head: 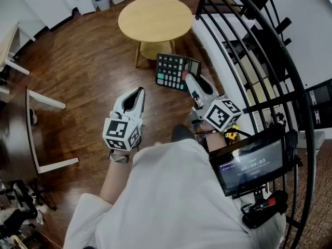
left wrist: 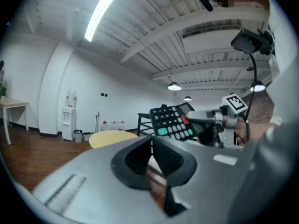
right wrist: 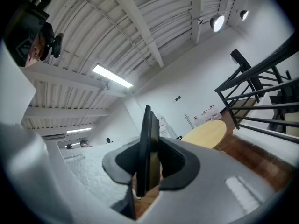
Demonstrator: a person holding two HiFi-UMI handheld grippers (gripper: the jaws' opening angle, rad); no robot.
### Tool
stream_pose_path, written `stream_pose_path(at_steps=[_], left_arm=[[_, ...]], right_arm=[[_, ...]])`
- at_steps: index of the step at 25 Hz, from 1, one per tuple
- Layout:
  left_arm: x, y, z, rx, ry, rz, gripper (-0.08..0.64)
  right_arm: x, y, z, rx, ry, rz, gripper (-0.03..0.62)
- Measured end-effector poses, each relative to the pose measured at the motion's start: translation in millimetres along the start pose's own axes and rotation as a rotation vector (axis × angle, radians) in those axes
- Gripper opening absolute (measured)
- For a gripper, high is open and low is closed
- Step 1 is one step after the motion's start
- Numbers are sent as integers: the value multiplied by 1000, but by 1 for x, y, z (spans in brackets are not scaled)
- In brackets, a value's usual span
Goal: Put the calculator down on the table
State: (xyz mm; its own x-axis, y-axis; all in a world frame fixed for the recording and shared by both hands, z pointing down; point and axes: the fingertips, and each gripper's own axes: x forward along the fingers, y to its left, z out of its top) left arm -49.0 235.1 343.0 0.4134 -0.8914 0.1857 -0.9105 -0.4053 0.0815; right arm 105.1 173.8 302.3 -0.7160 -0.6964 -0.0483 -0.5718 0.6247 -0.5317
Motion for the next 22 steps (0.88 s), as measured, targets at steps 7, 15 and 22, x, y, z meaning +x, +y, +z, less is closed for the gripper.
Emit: stream_pose_path(at_steps=[7,15,22], left_arm=[[-3,-7,-6,-11,8,-1,12],[53,9,-5,-23,37,18,12],[134,34,24,-24,41,27,12]], right_arm=[[-7,-4,-2,11,9,-10,89],[21,-53,15,40,5,-1,89],[78,-110,55,56,16,15,89]])
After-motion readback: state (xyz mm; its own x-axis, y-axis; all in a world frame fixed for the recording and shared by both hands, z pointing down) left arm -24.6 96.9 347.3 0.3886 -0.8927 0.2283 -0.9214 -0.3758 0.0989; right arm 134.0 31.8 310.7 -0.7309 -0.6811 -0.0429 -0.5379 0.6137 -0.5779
